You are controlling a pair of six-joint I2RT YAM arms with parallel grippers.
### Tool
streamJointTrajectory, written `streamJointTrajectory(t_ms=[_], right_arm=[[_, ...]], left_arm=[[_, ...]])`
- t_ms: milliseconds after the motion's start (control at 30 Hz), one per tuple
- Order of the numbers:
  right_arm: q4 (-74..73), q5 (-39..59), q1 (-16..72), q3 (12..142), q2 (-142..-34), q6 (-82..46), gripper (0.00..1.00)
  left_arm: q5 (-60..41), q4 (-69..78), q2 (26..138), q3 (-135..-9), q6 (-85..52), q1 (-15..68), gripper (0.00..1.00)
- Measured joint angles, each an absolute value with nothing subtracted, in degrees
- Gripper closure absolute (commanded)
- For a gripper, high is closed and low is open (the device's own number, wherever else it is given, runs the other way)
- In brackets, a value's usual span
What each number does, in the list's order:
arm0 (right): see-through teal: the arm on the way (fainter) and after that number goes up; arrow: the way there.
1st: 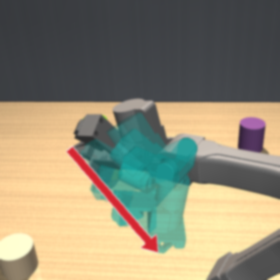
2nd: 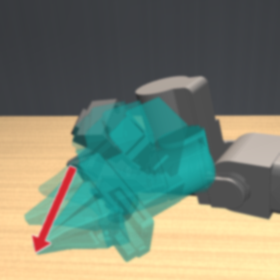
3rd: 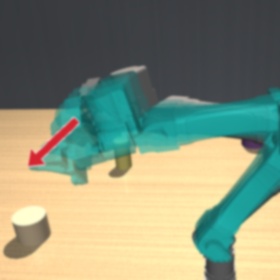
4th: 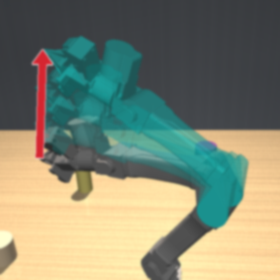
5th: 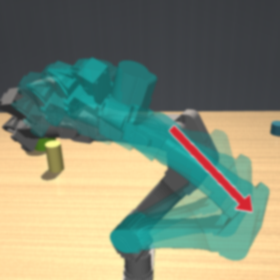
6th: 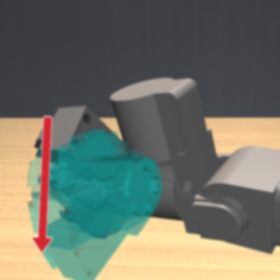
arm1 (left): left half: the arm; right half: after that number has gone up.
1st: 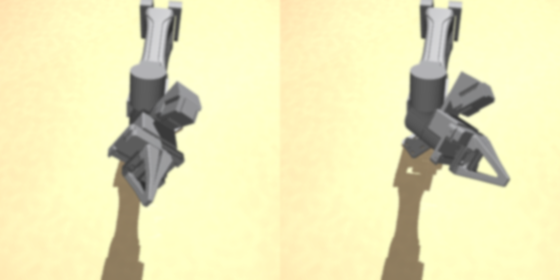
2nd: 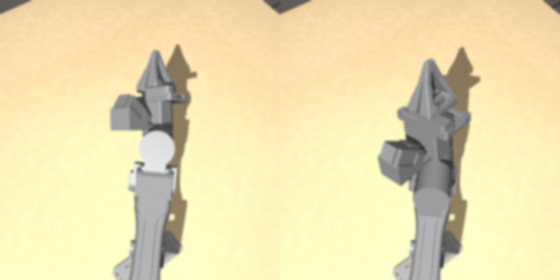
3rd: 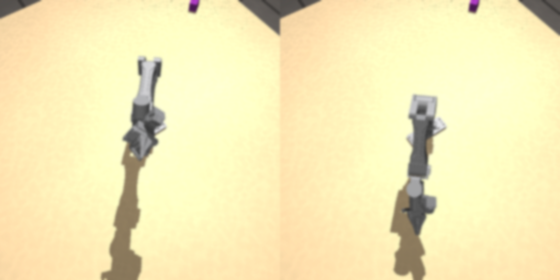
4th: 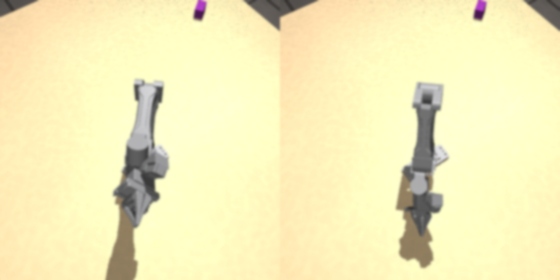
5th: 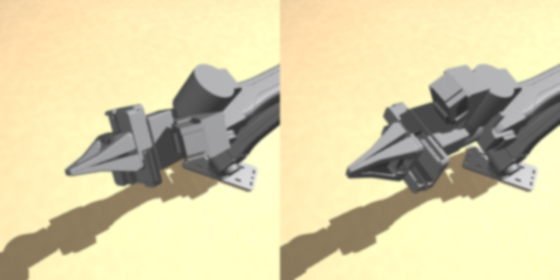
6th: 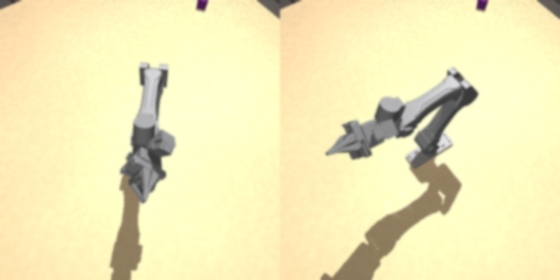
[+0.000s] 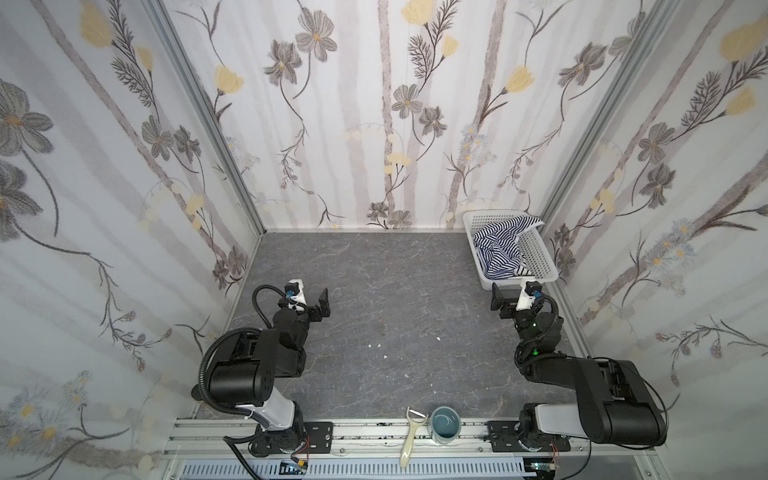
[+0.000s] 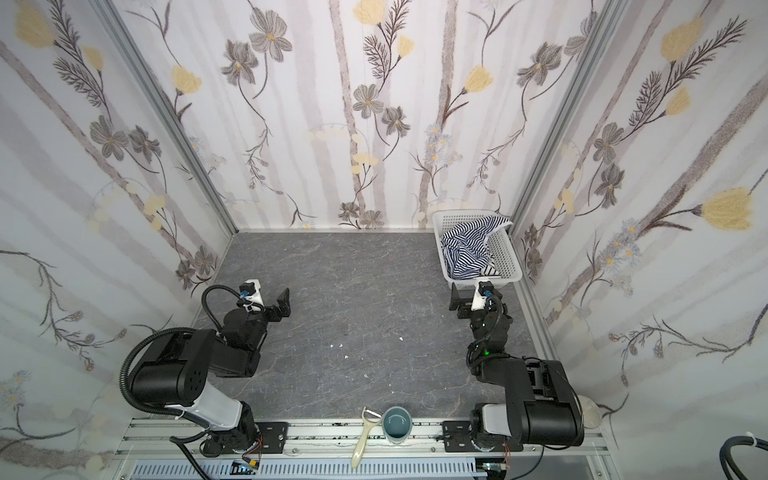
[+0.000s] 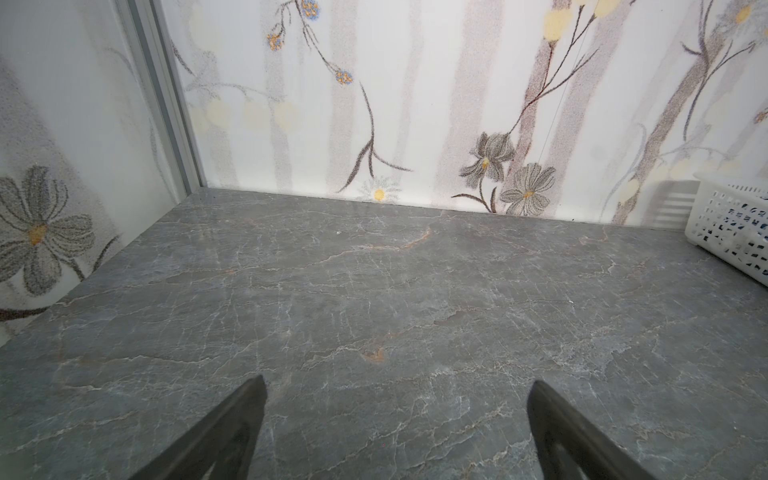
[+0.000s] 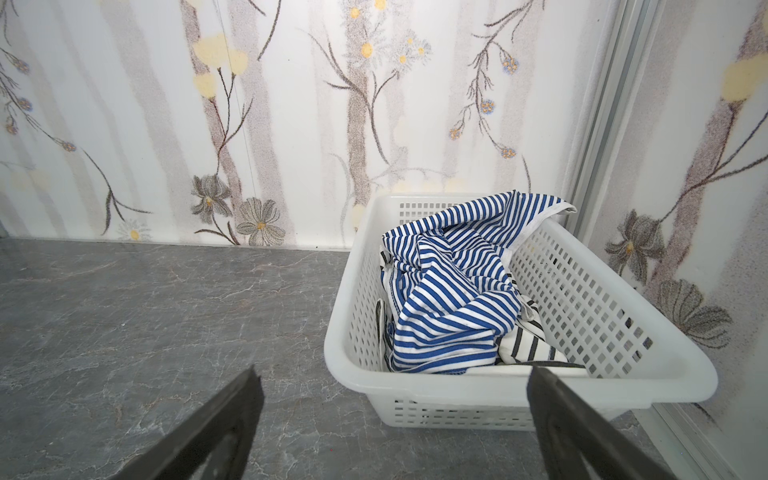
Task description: Fold and stack the tank tops
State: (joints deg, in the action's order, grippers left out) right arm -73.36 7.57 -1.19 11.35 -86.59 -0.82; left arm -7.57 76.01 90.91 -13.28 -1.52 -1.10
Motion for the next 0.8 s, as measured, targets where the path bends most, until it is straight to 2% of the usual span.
streamJointTrajectory(t_ms=[433, 533, 667, 800], right_arm=[[-73.4, 7.5, -1.2, 11.3, -86.5, -0.9, 0.00], [-70.9, 4.8, -1.2, 11.3, -83.3, -1.7, 0.00], [-52.7, -4.6, -2.0, 21.8, -74.6, -7.7, 0.00], [-25.3, -12.6, -3.5, 44.0, -76.7, -17.2, 0.00]], left_arm=[[-7.6, 76.0, 90.9, -13.3, -1.5, -1.1, 0.00], [-7.8, 75.1, 90.0, -13.3, -1.5, -1.1, 0.00], [-8.6, 68.6, 83.5, -15.9, -1.5, -1.2, 0.00], [-9.2, 47.6, 81.4, -33.0, -0.3, -1.2, 0.00]])
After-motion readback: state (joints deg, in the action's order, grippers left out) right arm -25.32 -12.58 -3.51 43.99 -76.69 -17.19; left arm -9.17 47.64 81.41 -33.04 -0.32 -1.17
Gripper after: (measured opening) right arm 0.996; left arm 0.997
